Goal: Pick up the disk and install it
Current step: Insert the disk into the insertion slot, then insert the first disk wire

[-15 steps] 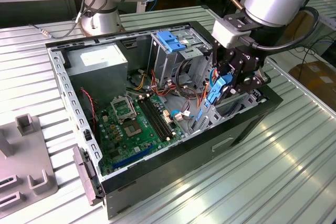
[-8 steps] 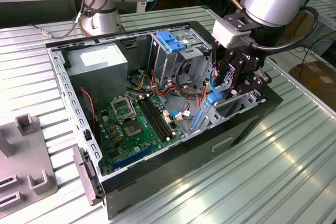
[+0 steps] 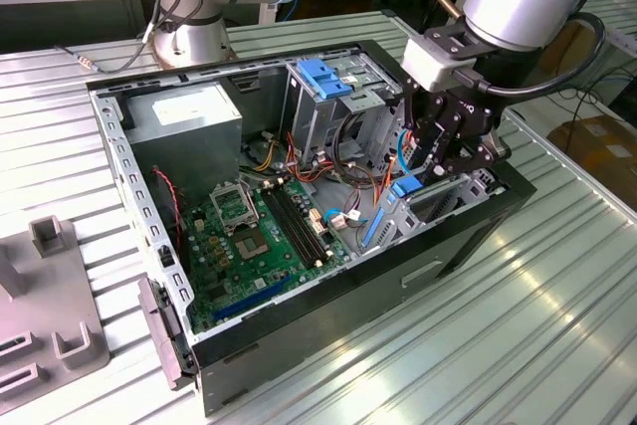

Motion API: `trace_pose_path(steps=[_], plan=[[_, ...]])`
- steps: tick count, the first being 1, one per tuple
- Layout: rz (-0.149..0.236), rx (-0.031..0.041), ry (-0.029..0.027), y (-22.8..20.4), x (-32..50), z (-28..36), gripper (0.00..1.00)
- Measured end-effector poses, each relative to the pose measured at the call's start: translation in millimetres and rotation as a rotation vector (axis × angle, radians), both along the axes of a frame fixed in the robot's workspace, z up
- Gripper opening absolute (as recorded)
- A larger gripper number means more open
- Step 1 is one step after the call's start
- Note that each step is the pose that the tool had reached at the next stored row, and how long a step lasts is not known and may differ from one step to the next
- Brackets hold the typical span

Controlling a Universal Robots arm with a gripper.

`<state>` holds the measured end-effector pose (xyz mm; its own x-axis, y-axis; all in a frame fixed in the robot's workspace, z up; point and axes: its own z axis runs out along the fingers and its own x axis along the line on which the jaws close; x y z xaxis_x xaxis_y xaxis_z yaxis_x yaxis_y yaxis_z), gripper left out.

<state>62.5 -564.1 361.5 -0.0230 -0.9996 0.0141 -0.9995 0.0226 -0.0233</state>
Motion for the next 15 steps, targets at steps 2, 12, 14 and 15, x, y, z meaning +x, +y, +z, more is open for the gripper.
trace_pose_path(steps=[2,12,14,15], plan=[[0.000,0.0000,0.0000,0.0,0.0,0.0,0.18],[0.000,-0.0006,0.0000,0.0,0.0,0.0,0.10],[0.000,-0.0006,0.0000,0.0,0.0,0.0,0.10],[0.000,-0.0007,0.0000,0.0,0.0,0.0,0.10]])
